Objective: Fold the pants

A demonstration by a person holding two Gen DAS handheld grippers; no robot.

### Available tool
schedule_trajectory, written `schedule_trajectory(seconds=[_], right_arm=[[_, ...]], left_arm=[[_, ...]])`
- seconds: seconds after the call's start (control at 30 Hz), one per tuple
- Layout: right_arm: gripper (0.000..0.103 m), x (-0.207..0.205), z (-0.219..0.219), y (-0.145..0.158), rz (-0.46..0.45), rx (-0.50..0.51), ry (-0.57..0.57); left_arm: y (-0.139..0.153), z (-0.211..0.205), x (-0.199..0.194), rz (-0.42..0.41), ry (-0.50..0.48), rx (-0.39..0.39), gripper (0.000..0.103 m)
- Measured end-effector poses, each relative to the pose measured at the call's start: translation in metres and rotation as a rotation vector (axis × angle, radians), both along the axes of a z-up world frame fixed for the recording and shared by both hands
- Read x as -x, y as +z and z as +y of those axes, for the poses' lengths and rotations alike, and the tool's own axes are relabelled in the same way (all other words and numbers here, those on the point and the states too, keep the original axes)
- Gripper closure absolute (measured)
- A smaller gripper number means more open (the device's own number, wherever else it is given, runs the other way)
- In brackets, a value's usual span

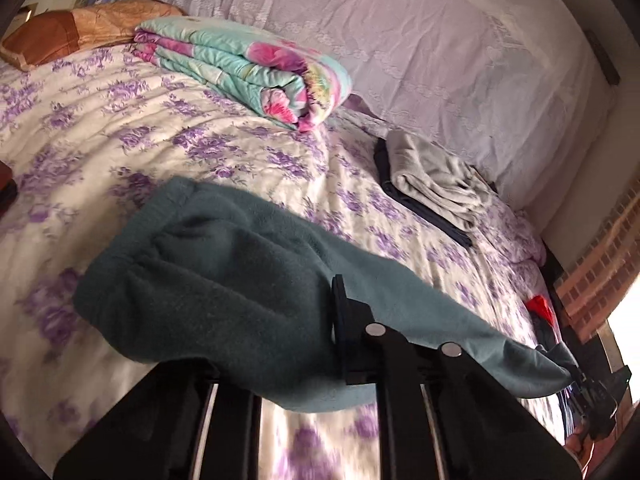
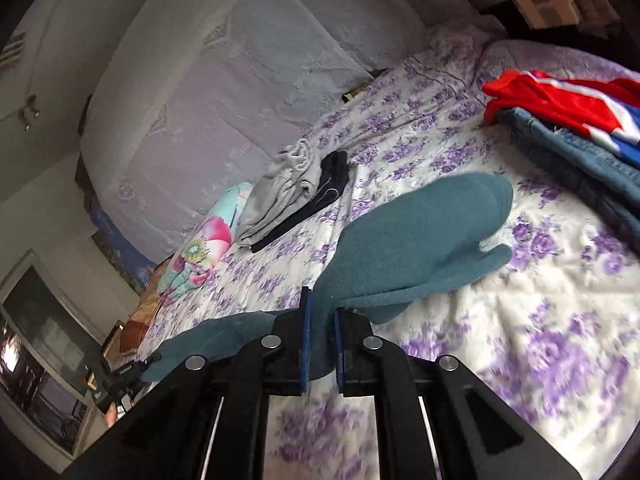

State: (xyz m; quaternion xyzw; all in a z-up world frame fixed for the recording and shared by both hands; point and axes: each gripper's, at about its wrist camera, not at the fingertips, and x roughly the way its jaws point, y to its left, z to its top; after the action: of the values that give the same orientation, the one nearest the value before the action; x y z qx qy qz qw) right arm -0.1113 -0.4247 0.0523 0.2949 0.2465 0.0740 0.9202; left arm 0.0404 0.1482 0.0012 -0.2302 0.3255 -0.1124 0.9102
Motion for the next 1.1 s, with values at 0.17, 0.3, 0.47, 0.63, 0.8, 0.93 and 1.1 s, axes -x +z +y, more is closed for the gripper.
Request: schedule_trajectory(seconds=[0.17, 0.3, 0.47, 0.63, 0.8, 0.93, 1.1], right_arm=[[0.092, 0.043, -0.017, 0.014, 0.013, 0.065, 0.03], [0.066, 0.034, -0.032, -0.018, 0.118, -0.029, -0.017], [0.065, 0.047, -0.041, -0.045, 0.156, -0.115, -0.033], [0.066, 0.06, -0.046, -0.05, 0.161, -0.111, -0.046], [0.065, 0.062, -0.046, -0.054, 0.156, -0.102, -0.057], [0.061, 0.062, -0.043, -0.054, 0.15, -0.07, -0.057], [0.061, 0.061, -0.045, -0.055, 0.145, -0.082, -0.055]], left_arm=[[0.019, 0.01, 0.032, 0.002, -0.081, -0.014, 0.091], [0.004, 0.014, 0.035, 0.105, -0.106, -0.005, 0.088], [-0.008, 0.024, 0.057, 0.142, -0.084, 0.024, 0.056], [-0.002, 0.049, 0.08, 0.126, -0.011, 0.022, 0.056], [0.002, 0.067, 0.088, 0.138, 0.009, 0.095, 0.063], [0.012, 0.061, 0.093, 0.123, 0.017, 0.035, 0.074], [0.013, 0.064, 0.094, 0.137, 0.028, 0.029, 0.092]])
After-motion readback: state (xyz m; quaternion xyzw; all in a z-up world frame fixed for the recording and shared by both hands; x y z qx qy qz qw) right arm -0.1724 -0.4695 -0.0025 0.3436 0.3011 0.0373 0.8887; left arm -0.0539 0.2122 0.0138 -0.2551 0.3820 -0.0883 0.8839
